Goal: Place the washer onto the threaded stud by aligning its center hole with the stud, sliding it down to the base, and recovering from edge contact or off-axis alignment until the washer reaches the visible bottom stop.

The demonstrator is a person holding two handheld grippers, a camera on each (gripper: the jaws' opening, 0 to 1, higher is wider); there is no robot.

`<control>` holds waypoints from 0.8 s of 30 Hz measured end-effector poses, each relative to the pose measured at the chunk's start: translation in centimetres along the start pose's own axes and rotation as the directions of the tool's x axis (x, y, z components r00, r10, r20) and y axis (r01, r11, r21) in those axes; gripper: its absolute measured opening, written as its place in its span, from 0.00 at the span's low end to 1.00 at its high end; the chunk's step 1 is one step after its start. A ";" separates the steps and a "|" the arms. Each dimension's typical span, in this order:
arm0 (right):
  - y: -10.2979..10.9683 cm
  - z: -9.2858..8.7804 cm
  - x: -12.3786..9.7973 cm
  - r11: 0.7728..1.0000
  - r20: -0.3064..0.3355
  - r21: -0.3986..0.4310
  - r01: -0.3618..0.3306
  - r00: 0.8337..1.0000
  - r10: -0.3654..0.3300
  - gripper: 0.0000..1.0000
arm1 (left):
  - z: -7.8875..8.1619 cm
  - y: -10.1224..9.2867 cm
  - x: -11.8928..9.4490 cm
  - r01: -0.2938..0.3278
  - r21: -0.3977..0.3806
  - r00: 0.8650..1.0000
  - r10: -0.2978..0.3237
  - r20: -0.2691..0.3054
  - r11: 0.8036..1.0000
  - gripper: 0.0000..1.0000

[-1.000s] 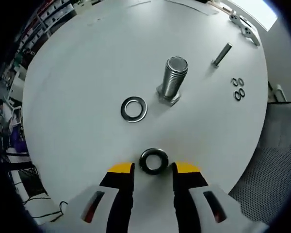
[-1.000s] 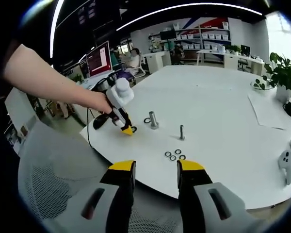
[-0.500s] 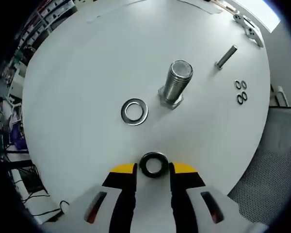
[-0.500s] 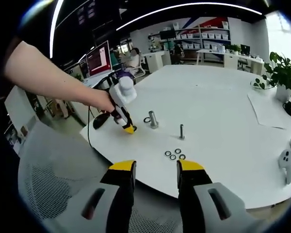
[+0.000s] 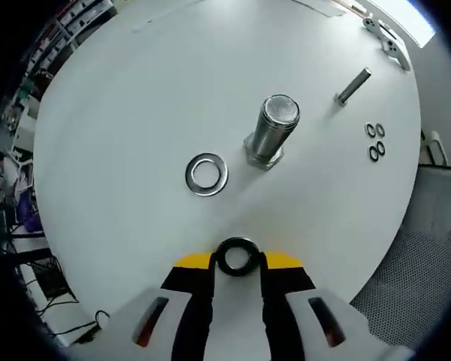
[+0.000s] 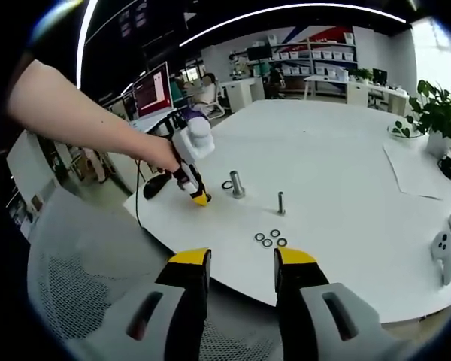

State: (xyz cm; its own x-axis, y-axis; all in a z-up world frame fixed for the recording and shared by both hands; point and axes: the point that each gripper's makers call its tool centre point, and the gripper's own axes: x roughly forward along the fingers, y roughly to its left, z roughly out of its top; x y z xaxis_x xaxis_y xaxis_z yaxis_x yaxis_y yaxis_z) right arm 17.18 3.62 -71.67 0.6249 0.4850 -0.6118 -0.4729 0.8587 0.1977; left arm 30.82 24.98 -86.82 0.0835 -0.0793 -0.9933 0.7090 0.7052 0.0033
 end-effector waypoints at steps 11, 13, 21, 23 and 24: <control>0.0 0.0 0.0 1.000 0.001 0.000 -0.001 1.000 0.001 0.36 | 0.0 -0.2 0.0 0.007 0.030 1.000 -0.007 -0.005 1.000 0.26; 0.0 0.0 0.0 1.000 0.002 0.002 -0.001 1.000 0.001 0.36 | 0.0 -0.2 0.0 0.007 0.026 1.000 -0.007 -0.003 1.000 0.25; 0.0 0.0 0.0 1.000 -0.002 -0.001 -0.002 1.000 0.002 0.36 | 0.0 -0.3 0.0 0.002 0.025 1.000 -0.002 -0.009 1.000 0.21; 0.0 0.0 0.0 1.000 -0.001 0.000 -0.001 1.000 0.001 0.36 | 0.0 -0.3 0.0 0.001 0.031 1.000 -0.001 -0.008 1.000 0.21; 0.0 0.0 0.0 1.000 -0.001 -0.001 0.000 1.000 0.000 0.36 | 0.0 -0.2 0.0 0.002 0.032 1.000 -0.002 -0.007 0.999 0.20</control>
State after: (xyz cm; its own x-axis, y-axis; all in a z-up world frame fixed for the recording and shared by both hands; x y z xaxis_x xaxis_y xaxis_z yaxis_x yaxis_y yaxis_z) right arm 17.20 3.63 -71.68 0.6243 0.4851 -0.6124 -0.4735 0.8584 0.1973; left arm 30.67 24.85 -86.81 0.0776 -0.0758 -0.9941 0.7312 0.6821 0.0051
